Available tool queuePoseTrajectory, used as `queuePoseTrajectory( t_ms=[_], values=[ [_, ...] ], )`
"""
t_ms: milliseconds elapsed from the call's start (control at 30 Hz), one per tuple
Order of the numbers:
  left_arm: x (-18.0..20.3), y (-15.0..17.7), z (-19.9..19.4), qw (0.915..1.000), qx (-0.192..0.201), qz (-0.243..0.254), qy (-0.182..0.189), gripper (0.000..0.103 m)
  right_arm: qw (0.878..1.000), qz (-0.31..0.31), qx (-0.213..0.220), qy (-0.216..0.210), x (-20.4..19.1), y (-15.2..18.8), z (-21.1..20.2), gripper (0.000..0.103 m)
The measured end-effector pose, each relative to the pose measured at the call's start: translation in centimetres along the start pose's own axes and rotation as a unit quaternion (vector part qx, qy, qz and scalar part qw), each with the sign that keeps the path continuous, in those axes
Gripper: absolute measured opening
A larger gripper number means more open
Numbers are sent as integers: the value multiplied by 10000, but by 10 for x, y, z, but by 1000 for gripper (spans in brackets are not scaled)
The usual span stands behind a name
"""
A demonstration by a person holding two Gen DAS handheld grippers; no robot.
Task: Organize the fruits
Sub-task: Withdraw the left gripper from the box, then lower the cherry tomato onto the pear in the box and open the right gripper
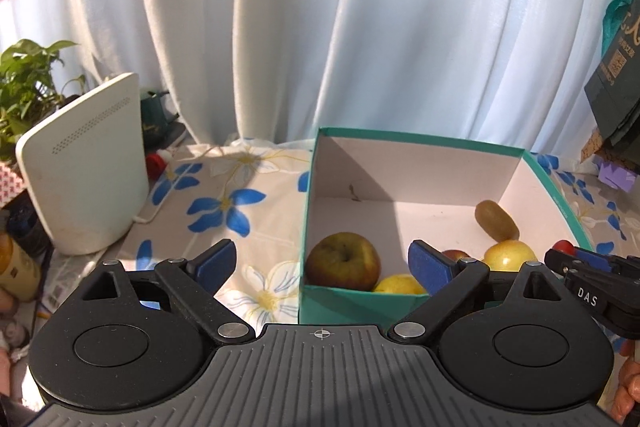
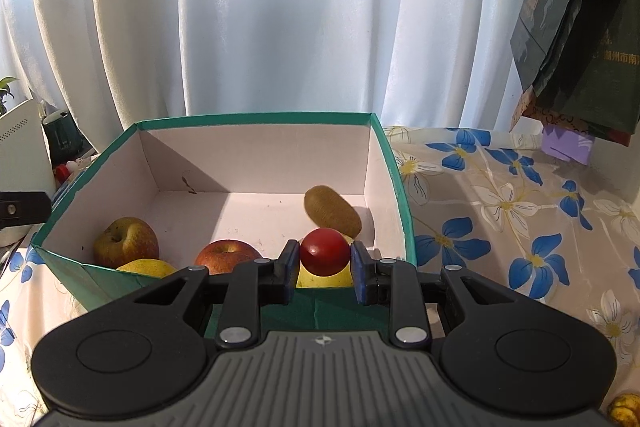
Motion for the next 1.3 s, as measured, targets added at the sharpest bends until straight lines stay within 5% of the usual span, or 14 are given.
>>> queuePoseTrajectory(
  t_ms=[267, 1300],
  values=[
    [-10, 21, 5, 9991, -394, -145, -41, 97, 9999, -90, 47, 17, 0, 0, 4, 27],
    [-3, 37, 14, 9973, -730, 17, -59, 98, 9998, -194, 70, -81, -2, 1, 7, 28]
  ],
)
Point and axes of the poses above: each gripper's, at about its wrist camera, not at the fingertips, and z roughly the way its jaws point, x to its right, y to its underside, the point moved 5 cm from there along z, roughly the way its jaws point, and after that the axes turned 12 degrees about -x, right-handed, at the moved point
